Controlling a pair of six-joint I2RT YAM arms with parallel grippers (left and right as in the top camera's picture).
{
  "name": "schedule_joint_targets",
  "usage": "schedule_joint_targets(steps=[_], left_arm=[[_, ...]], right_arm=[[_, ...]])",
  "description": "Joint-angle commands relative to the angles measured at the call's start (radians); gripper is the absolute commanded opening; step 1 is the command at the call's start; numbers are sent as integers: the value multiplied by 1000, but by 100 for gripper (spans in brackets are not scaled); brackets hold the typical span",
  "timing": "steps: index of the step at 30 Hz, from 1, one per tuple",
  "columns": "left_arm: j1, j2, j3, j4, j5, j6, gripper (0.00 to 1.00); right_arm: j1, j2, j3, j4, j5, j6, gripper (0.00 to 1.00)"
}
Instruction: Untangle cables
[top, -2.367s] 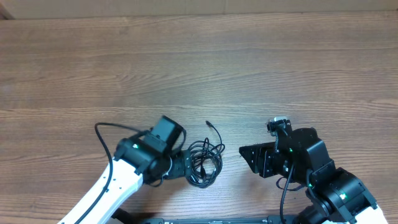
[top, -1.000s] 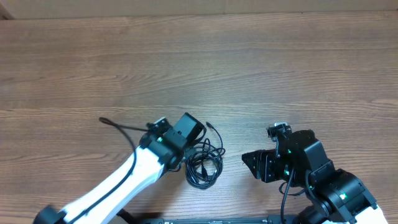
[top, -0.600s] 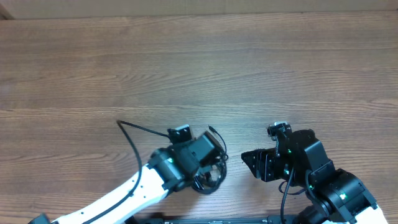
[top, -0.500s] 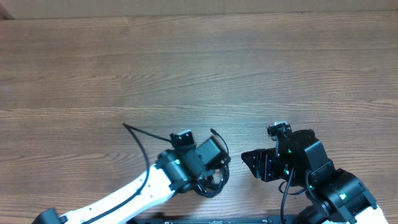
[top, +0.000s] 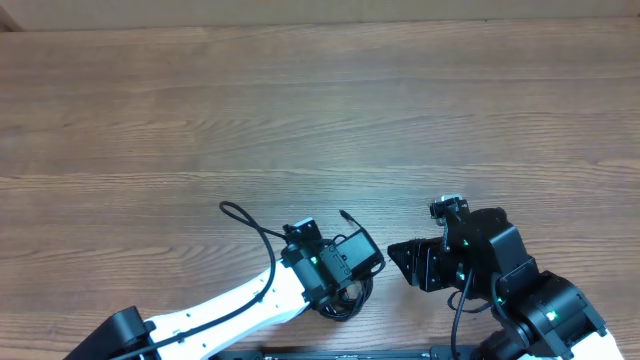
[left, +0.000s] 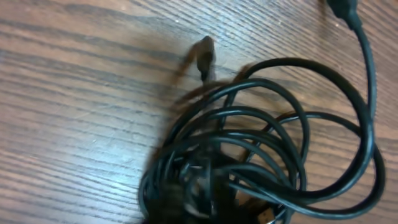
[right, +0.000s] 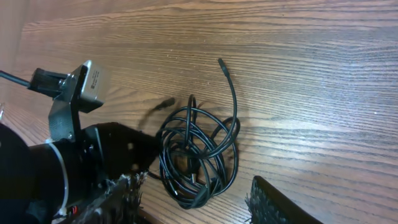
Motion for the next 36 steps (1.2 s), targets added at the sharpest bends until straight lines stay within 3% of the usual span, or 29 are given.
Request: schedule_joint_targets(steps=[1,2,4,7,10,13,16,17,18,19,22,23,27,30,31,32,33,36], left_arm=[[-3,16,20,3,-16,26,48],[-3,15,20,4,-13,53,41],[-3,8,21,10,10,158,8],[-3,-1,21,-4,48,307,4],[-1,-14,21,-71,41,293,5],[2,-36,21,-204,19,19,4],[1,-45,21,-357,144,-502,4],[0,-44,21,-368,218,-621,12],[0,-44,20,-339,254,-622,19],[0,-45,20,-289,283,-620,37],[3,-45,21,-139,233,-467,72],[13,-45,21,-95,189,-375,77],[93,-45,21,35,51,57,78],[172,-45,21,44,69,258,77],[199,-45,21,35,92,304,79],[224,-45,21,20,113,328,91],[250,-45,21,-1,124,328,95],[329,-45,24,-49,129,329,96]], right_arm=[[4,-3,12,6,0,0,55],[4,-3,12,6,0,0,56],[4,-3,12,3,0,0,55],[4,-3,12,1,0,0,55],[4,-3,12,1,0,0,55],[4,-3,12,1,0,0,56],[4,-3,12,1,0,0,56],[4,-3,12,2,0,0,56],[4,-3,12,5,0,0,56],[4,-3,12,6,0,0,56],[4,-3,12,13,0,0,56],[4,-3,12,13,0,0,56],[4,-3,12,0,0,0,56],[4,-3,12,-8,0,0,56],[4,-3,12,-8,0,0,56],[4,-3,12,-8,0,0,57],[4,-3,12,-6,0,0,56],[4,-3,12,-2,13,0,58]])
